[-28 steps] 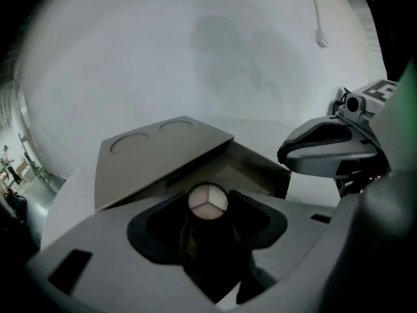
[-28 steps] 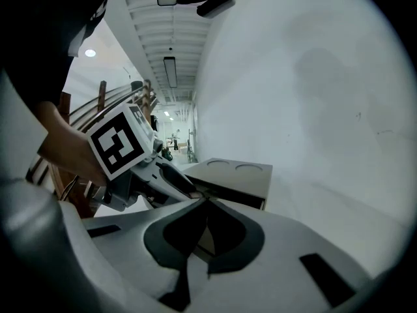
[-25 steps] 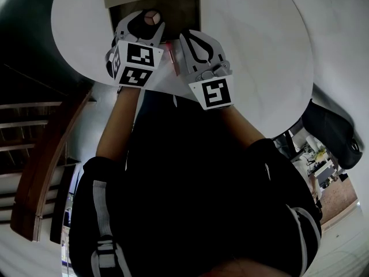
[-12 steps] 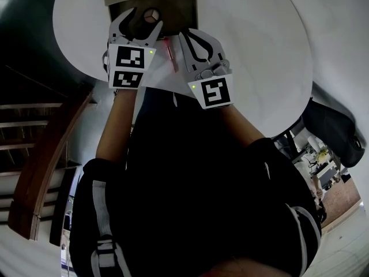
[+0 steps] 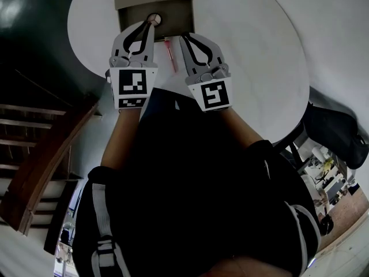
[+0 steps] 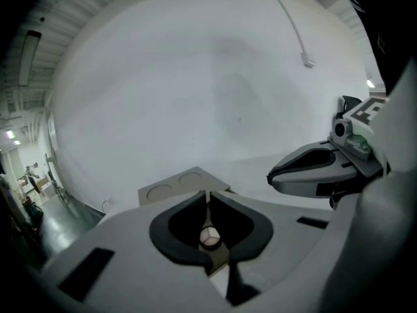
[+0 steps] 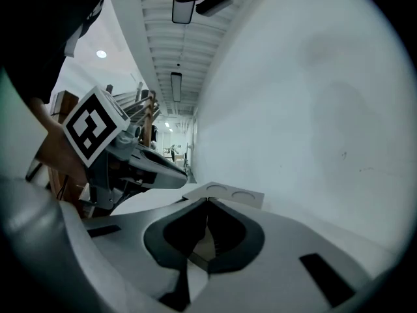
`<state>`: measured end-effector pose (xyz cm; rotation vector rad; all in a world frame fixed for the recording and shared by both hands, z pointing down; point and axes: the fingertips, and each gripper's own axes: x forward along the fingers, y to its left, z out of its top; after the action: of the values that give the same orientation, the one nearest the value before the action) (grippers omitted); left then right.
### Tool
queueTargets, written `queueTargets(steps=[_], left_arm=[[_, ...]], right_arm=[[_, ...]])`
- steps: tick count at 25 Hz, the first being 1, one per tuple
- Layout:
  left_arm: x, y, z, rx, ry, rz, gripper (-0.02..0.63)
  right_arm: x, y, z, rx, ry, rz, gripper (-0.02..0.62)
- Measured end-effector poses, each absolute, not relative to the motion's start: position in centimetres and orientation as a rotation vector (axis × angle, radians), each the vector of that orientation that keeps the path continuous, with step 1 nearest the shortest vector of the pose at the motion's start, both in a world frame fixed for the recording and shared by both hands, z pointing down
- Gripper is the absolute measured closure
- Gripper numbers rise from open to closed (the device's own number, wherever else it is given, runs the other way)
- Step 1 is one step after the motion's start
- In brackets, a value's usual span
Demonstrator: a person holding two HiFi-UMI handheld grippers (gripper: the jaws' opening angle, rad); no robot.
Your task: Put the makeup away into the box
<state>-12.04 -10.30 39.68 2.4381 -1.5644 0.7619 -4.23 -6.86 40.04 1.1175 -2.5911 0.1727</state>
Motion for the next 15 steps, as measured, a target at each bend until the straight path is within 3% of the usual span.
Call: queueTargets(steps=[15], left_arm=[[-9.3, -2.7, 35.2, 2.469, -1.748, 0.567, 0.597]], right_arm=[[-0.6, -2.8, 36.3, 1.216, -2.604, 0.042, 0.572]])
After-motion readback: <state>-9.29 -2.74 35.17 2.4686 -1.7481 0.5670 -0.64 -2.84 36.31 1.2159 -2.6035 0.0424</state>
